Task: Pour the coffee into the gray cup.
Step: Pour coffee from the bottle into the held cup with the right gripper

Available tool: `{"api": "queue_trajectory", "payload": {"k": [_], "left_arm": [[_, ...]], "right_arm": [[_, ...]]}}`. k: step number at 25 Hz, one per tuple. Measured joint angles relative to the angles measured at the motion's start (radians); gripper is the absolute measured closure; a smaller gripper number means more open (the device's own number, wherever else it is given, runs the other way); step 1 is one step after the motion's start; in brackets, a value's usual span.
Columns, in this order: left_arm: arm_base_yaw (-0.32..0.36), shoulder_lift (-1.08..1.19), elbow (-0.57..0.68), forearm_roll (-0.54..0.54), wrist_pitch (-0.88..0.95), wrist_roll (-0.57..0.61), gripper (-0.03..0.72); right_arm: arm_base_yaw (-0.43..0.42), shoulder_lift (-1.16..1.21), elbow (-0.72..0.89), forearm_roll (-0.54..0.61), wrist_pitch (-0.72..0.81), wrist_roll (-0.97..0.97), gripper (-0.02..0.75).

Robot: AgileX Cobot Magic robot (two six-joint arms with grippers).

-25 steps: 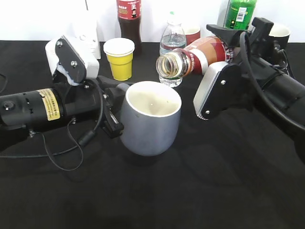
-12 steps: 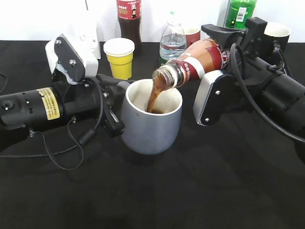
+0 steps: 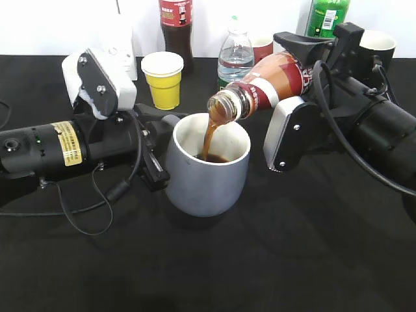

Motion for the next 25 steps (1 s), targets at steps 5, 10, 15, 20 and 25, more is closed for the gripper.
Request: {"api": "queue_trajectory", "payload": {"k": [5, 10, 15, 20, 25], "left_arm": [[0.000, 0.000, 0.000, 0.000, 0.000, 0.000, 0.622], [0.000, 0.000, 0.000, 0.000, 0.000, 0.000, 0.622], [0.000, 0.000, 0.000, 0.000, 0.000, 0.000, 0.622], [0.000, 0.000, 0.000, 0.000, 0.000, 0.000, 0.622], [0.000, 0.000, 0.000, 0.000, 0.000, 0.000, 0.622]], "right_arm": [[0.000, 0.000, 0.000, -0.002, 0.000, -0.011, 0.209], [0.000, 0.000, 0.000, -0.003, 0.000, -0.012, 0.209], [0.000, 0.000, 0.000, -0.003, -0.004, -0.028, 0.209], [0.000, 0.000, 0.000, -0.003, -0.008, -0.034, 0.209], [0.000, 0.000, 0.000, -0.003, -0.008, -0.035, 0.209]]}}
